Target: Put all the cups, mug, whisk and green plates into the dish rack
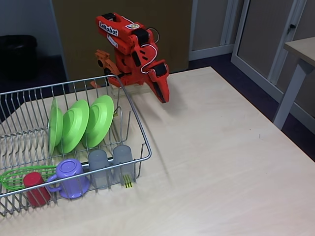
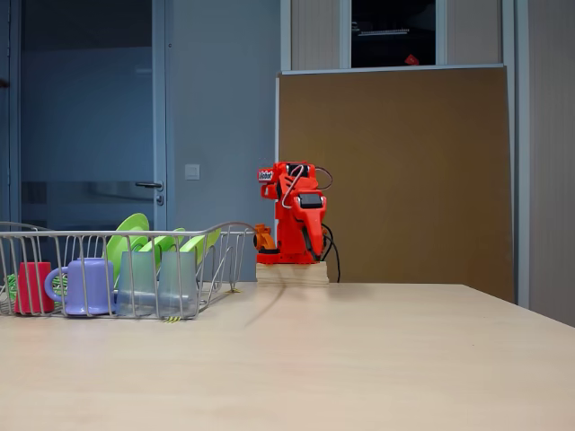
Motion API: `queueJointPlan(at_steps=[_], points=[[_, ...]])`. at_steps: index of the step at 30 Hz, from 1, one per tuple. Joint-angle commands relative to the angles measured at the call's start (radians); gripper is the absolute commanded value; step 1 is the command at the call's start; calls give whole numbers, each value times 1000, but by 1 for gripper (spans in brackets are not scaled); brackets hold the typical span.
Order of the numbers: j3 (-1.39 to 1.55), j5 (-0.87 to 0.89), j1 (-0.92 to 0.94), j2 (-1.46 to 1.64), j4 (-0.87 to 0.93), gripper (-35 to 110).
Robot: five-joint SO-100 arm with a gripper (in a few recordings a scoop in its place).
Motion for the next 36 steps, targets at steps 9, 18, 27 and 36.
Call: queueJointPlan(at_steps=[9,18,27,36], points=[[12,-38,-58,146,193,0],[12,-23,-97,250,252,0],[12,-23,-98,250,252,0],[12,-23,-98,250,252,0]])
